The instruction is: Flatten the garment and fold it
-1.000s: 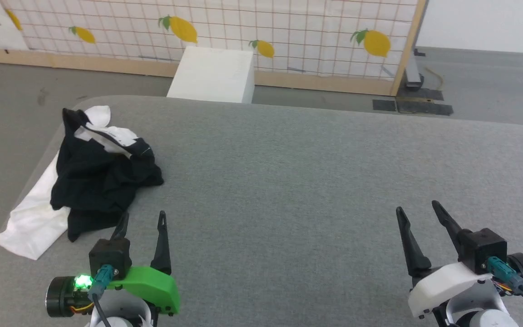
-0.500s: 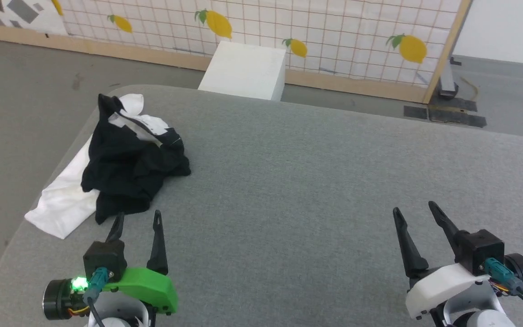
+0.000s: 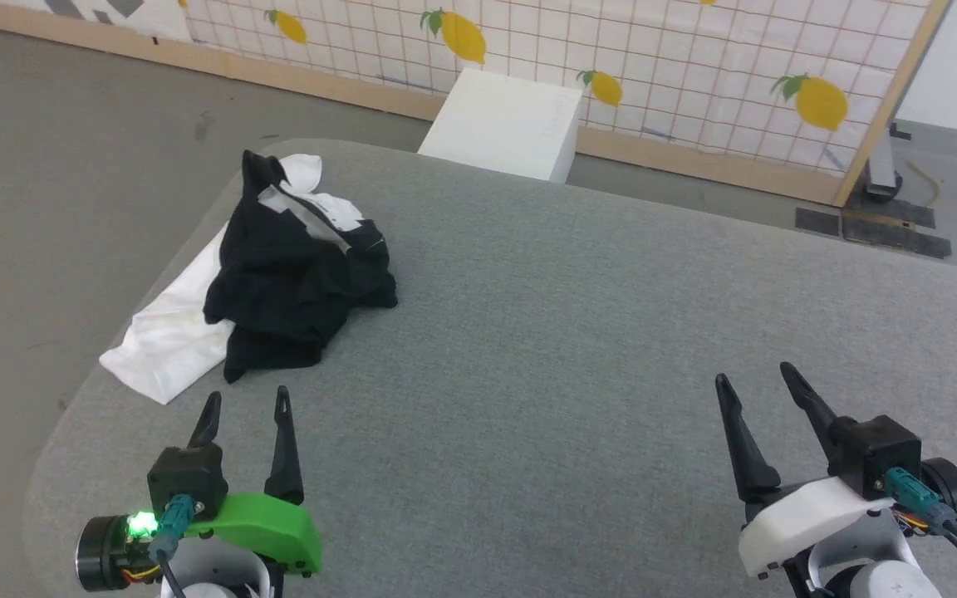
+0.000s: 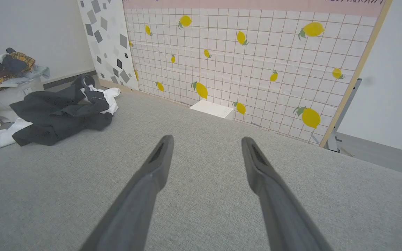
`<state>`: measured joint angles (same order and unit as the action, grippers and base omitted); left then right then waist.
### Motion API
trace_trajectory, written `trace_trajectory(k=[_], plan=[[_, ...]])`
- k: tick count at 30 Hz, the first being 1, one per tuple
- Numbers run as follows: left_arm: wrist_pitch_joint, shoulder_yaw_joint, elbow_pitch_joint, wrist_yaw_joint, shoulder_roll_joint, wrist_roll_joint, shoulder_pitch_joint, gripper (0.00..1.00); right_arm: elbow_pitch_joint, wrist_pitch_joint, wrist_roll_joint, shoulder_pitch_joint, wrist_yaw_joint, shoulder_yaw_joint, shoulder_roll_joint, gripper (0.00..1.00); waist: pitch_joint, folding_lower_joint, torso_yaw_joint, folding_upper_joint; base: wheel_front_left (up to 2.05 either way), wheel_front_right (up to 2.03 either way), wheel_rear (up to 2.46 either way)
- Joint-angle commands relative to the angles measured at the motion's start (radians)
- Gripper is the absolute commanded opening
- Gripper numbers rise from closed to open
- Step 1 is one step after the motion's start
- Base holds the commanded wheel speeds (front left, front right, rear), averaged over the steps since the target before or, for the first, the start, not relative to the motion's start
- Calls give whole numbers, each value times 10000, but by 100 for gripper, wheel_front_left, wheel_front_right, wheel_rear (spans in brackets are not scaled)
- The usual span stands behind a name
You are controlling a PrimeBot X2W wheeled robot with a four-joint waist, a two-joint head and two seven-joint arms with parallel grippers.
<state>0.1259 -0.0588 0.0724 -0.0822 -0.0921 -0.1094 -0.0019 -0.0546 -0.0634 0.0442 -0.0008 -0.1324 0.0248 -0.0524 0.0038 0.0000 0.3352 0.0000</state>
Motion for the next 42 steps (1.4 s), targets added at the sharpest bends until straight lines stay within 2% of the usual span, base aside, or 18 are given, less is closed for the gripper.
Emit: trace_trajectory(k=[1,42], plan=[[102,-33,53,-89,-91,-132,-97,100,-57,-112,76,-181,8,21,11,100,27,0,163,0,0,0,0],[566,-603,-189,-1143,-415,-815,166,100,-478,-636,396,-459,14,214,19,100,97,0,2240,0,0,0,0]])
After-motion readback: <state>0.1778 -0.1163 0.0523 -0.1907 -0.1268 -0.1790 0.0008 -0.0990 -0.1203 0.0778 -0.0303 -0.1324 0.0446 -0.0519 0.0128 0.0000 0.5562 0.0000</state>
